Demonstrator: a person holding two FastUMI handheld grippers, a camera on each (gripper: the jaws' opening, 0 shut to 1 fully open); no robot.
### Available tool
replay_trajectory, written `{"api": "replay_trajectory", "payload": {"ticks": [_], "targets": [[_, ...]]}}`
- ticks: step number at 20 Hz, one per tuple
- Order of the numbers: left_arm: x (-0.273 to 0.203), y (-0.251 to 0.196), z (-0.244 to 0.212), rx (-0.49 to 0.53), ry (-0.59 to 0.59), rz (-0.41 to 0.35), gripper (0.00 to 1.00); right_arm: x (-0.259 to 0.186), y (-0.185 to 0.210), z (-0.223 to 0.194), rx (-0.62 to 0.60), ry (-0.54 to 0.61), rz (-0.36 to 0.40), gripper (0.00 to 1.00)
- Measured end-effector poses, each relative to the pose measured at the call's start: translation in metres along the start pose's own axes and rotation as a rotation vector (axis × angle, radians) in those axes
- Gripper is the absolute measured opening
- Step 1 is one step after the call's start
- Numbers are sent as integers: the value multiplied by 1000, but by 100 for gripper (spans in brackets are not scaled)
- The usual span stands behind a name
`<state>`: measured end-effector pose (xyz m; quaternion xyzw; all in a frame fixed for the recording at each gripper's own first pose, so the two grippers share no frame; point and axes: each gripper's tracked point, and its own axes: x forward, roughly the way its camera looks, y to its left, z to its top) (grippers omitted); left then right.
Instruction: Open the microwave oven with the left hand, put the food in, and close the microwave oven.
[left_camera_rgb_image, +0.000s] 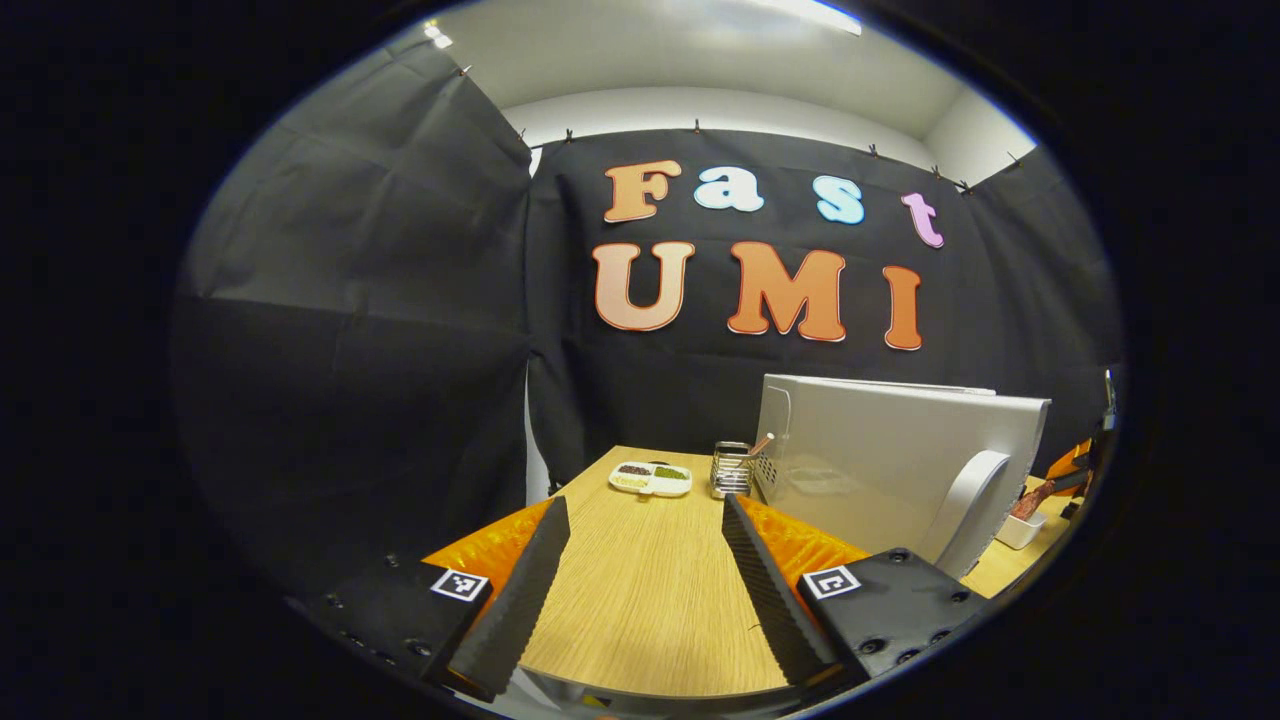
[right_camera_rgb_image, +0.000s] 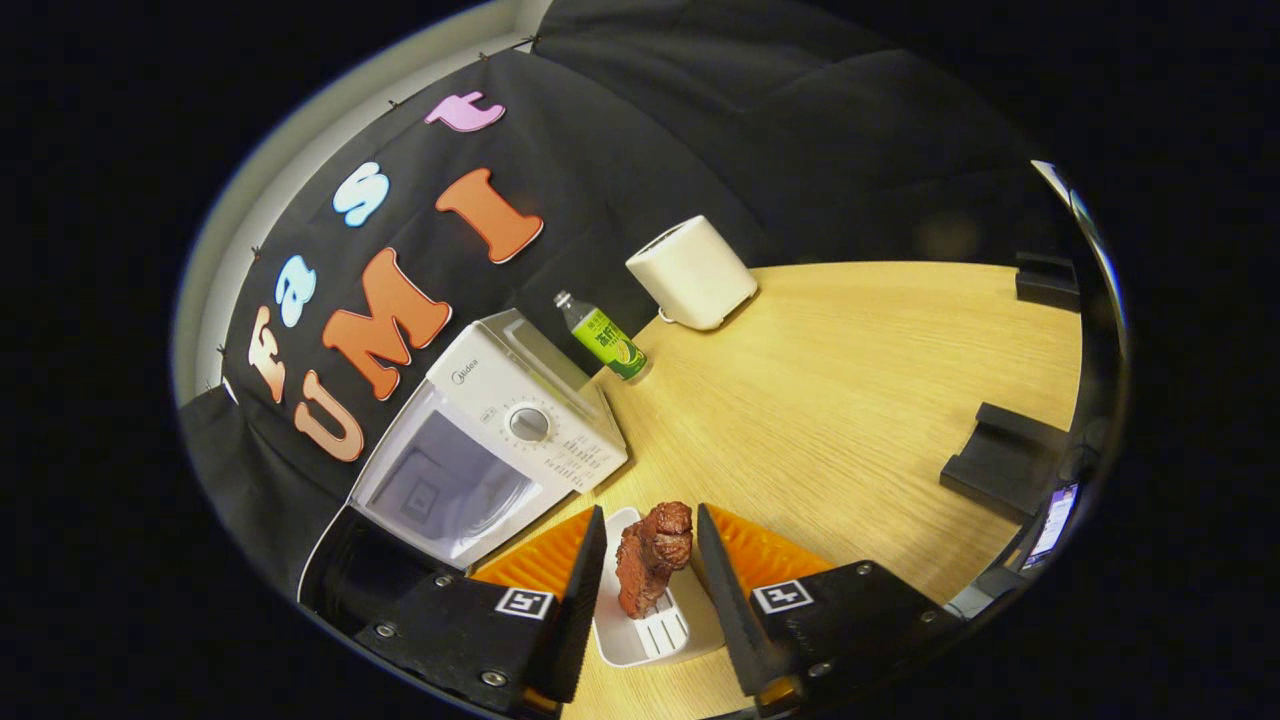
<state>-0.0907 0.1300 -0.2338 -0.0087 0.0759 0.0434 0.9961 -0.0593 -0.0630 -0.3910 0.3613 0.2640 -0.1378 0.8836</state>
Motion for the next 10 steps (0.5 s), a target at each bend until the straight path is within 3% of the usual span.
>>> {"api": "replay_trajectory", "payload": {"ticks": [3,8,10], "targets": [[0,-1,1,-6,-2,-11,98,-5,-2,5,58,-3,3,24],[2,2,0,-10,3,-2,94,-10,13,12,33,-32,32,12],[1,1,0,-19,3,-3,98,-14,20,22,7,-58,34,10]]}}
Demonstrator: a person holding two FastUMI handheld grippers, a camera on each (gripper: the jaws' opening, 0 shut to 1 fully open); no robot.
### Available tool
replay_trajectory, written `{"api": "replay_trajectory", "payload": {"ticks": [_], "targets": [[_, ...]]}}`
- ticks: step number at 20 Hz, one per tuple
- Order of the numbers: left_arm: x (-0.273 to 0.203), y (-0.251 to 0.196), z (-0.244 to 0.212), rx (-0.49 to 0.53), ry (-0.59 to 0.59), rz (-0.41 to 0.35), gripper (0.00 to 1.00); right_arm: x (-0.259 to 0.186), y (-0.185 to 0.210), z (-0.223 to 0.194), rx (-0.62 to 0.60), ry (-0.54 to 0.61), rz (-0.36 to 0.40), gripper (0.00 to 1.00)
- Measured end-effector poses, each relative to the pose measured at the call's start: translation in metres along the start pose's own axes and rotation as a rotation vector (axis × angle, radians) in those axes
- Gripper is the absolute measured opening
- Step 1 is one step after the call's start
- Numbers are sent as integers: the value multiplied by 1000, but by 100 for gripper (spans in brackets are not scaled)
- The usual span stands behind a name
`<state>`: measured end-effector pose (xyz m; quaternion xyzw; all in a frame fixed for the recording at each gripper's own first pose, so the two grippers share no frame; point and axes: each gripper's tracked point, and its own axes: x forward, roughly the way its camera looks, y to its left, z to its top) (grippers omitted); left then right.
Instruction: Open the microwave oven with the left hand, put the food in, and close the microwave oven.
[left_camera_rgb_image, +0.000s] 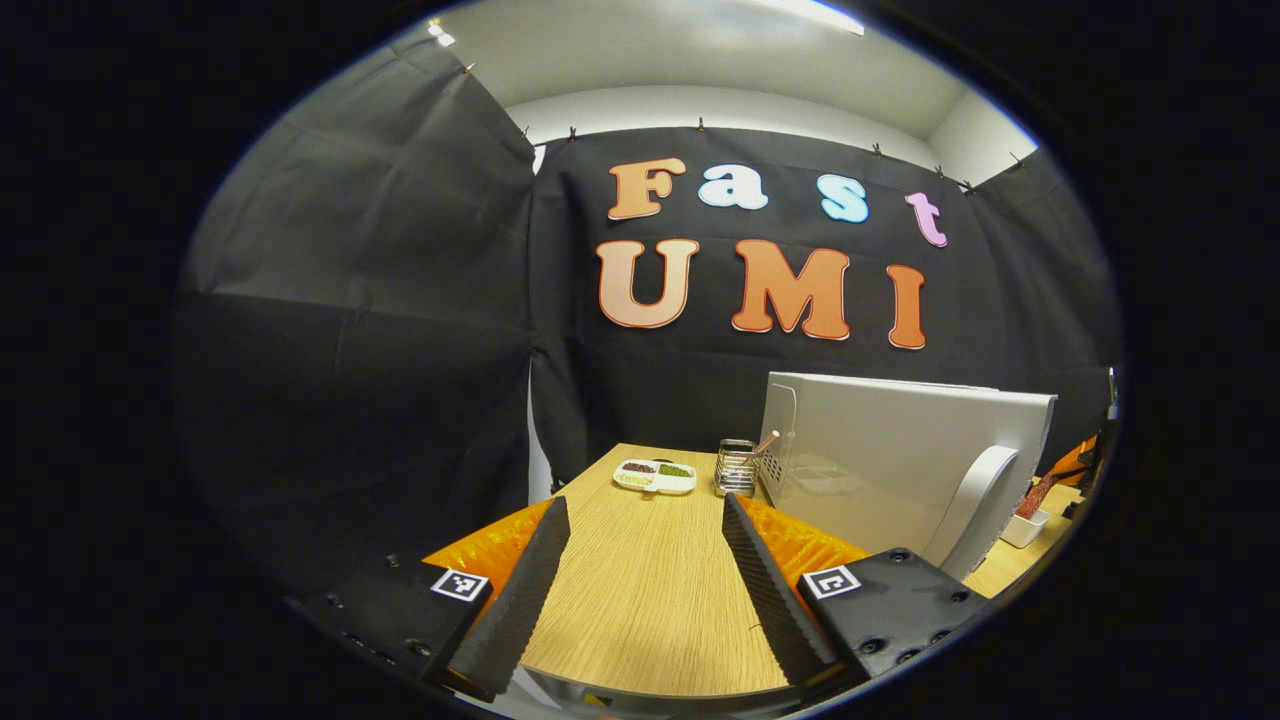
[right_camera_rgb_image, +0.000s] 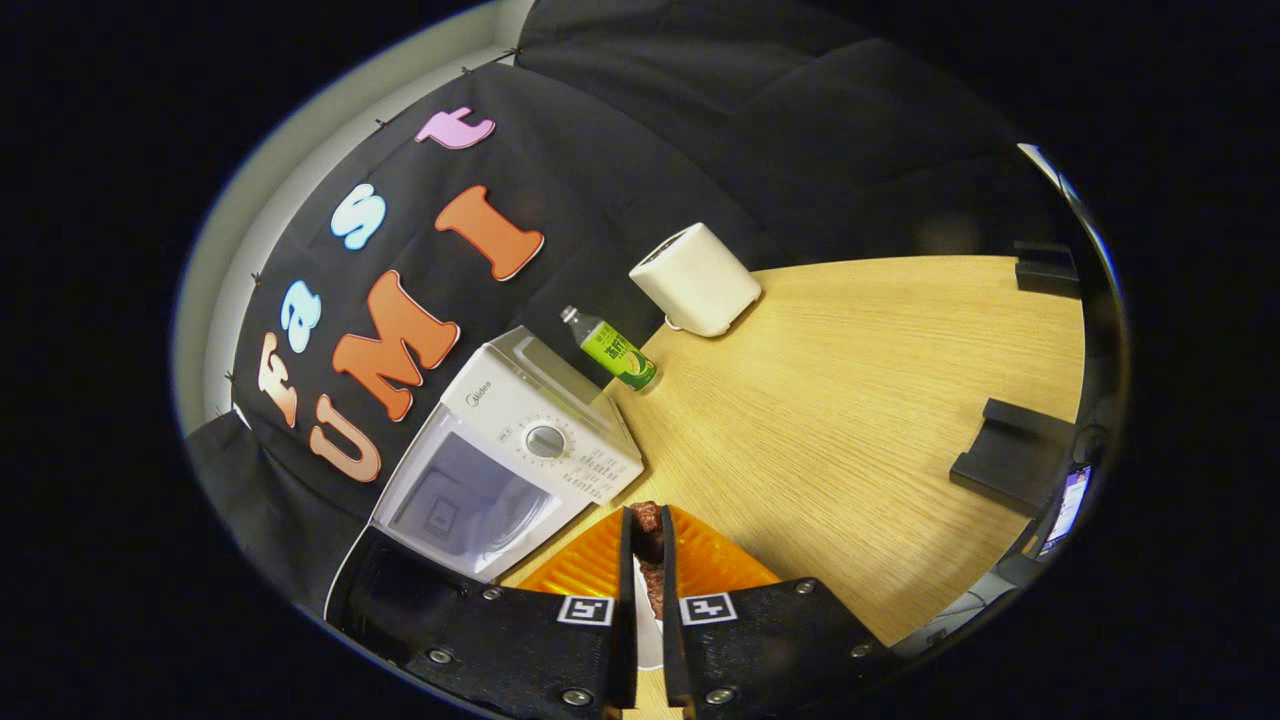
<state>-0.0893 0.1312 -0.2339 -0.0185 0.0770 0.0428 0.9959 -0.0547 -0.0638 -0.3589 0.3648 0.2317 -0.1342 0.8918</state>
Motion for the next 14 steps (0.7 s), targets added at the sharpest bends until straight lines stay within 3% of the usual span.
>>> {"api": "replay_trajectory", "payload": {"ticks": [2,6,7,10,14], "targets": [[0,-1,-2,7,3,-4,94,-8,7,12,-29,-31,8,8],[2,-2,0,22,4,-3,98,-14,41,31,-42,-71,64,8],[3,-2,0,20,4,-3,94,-15,51,33,-41,-75,85,8],[6,-8,3,27,3,-16,100,-12,84,31,-39,-74,141,7],[10,-12,3,38,2,-31,95,1,132,18,-24,-50,217,7]]}}
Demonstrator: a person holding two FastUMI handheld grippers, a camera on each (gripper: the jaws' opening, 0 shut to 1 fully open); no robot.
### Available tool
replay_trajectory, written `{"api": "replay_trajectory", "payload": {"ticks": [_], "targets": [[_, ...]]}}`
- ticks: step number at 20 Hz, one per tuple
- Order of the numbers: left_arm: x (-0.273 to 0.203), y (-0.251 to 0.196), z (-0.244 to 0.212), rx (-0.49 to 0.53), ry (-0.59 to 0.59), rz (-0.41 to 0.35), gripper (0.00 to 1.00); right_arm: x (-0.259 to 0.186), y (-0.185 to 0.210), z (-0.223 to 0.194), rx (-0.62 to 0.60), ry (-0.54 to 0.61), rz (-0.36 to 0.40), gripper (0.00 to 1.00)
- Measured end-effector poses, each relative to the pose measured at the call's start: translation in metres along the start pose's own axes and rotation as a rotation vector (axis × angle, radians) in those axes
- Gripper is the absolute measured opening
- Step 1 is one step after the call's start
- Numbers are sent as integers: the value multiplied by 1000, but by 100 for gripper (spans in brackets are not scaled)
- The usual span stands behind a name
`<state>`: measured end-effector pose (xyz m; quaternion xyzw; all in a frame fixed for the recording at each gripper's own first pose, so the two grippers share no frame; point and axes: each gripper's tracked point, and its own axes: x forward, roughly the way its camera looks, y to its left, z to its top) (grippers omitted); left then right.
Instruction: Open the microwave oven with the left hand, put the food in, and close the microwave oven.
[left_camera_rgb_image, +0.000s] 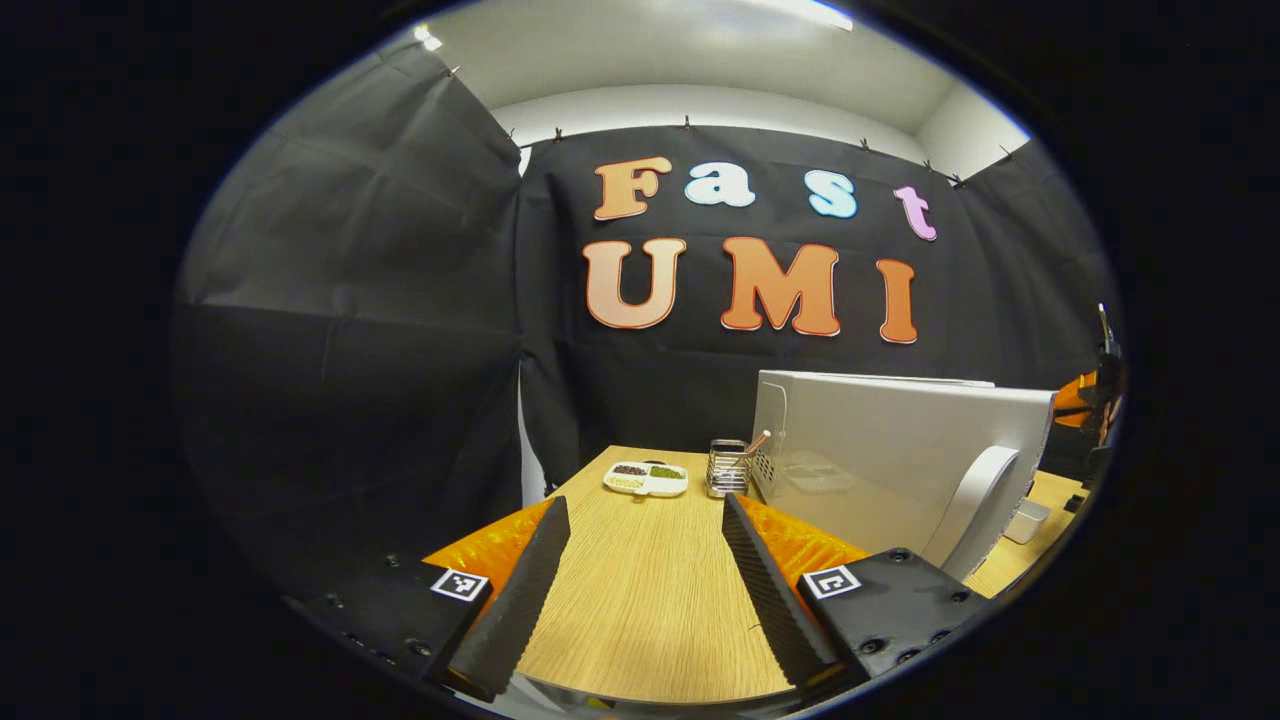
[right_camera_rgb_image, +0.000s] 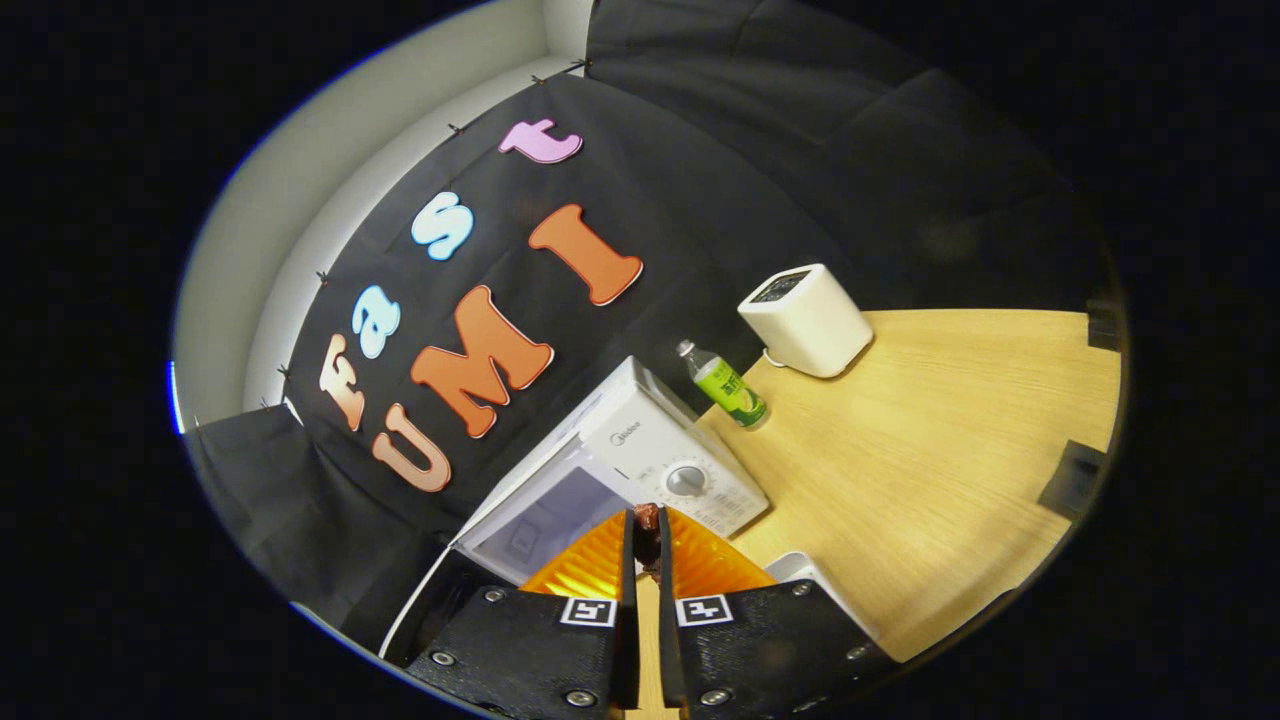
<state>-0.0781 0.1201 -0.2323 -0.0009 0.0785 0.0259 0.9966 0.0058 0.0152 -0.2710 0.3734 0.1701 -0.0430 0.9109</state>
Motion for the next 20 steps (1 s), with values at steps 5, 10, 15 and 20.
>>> {"api": "replay_trajectory", "payload": {"ticks": [5,10,15,20], "targets": [[5,-2,-1,1,4,-12,98,42,40,-30,4,37,36,2],[14,-2,-9,-4,28,-29,98,89,75,-74,39,84,70,1],[28,5,-17,-5,43,-32,95,139,104,-104,89,78,92,2],[41,11,-25,-34,59,-36,95,192,121,-124,131,30,81,2]]}}
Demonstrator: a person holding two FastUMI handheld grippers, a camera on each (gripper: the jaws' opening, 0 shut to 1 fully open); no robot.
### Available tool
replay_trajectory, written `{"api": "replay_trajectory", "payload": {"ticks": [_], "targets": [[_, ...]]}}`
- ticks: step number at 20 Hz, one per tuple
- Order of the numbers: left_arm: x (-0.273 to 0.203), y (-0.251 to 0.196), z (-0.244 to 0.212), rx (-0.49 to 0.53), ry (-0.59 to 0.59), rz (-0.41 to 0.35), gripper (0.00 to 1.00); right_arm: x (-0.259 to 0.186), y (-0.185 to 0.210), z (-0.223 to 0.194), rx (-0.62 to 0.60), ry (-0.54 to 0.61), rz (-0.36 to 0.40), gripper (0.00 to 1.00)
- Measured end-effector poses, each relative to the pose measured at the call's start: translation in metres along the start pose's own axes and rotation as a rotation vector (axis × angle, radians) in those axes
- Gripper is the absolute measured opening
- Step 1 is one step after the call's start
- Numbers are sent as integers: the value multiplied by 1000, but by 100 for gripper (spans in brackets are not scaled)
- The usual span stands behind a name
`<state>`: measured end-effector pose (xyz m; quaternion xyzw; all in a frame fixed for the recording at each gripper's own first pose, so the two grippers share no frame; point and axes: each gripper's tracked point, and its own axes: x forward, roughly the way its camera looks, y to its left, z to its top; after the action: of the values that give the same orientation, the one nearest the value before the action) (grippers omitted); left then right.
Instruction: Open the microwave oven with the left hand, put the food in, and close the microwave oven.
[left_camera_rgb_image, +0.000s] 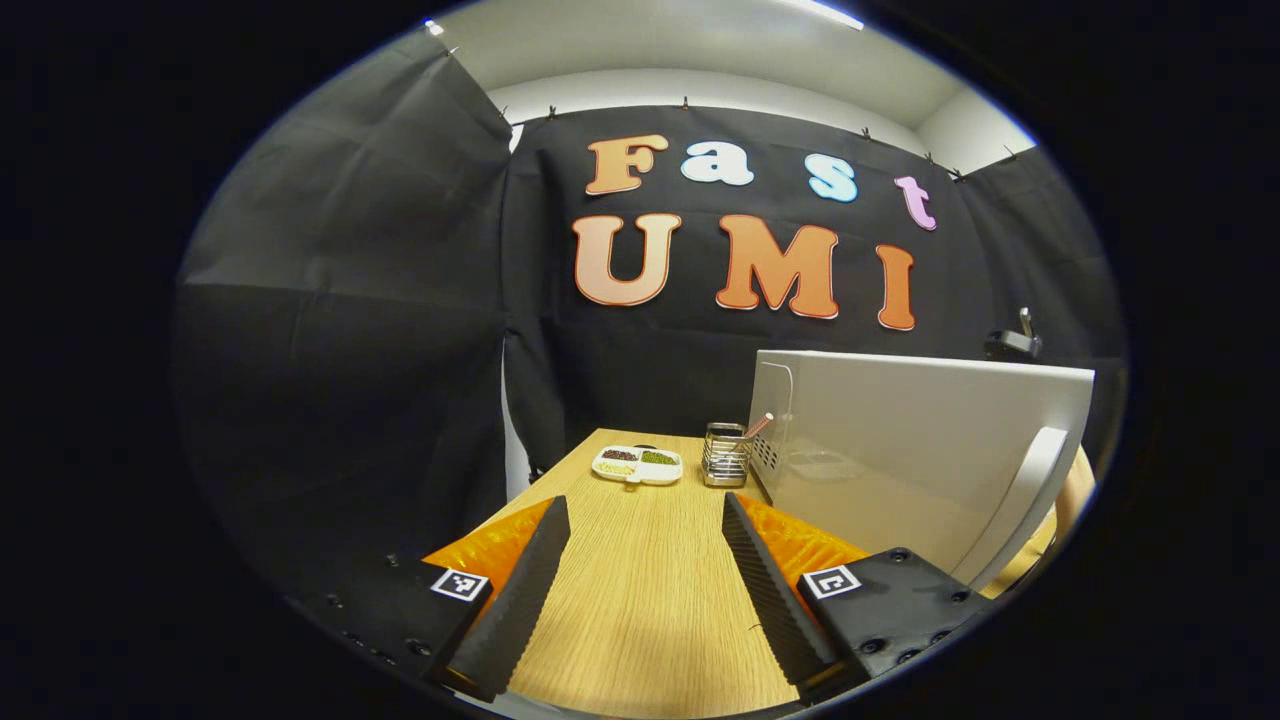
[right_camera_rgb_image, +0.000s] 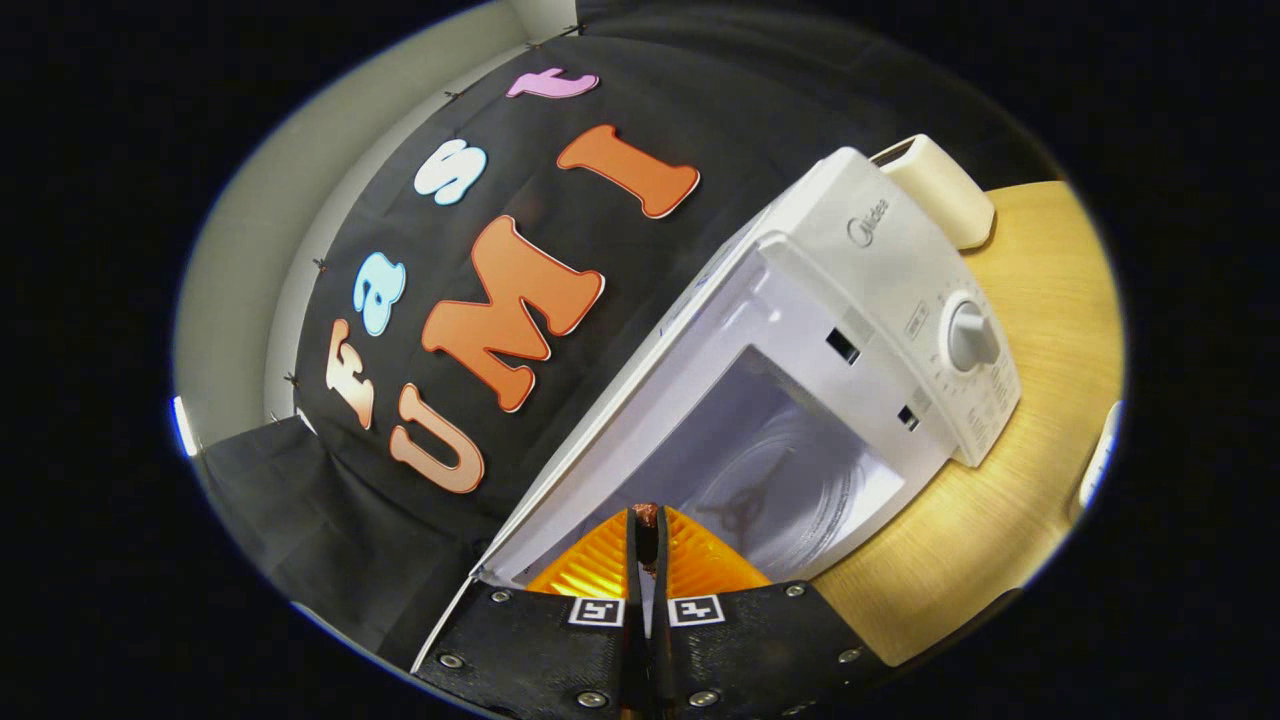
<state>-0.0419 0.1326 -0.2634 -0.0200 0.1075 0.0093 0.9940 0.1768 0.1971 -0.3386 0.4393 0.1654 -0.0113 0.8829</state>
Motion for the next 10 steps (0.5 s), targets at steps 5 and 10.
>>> {"api": "replay_trajectory", "payload": {"ticks": [5,10], "targets": [[10,12,-6,-19,6,16,95,40,-22,-14,-42,-39,-83,2],[16,20,-13,-30,22,32,95,54,-49,-5,-59,-78,-177,11]]}}
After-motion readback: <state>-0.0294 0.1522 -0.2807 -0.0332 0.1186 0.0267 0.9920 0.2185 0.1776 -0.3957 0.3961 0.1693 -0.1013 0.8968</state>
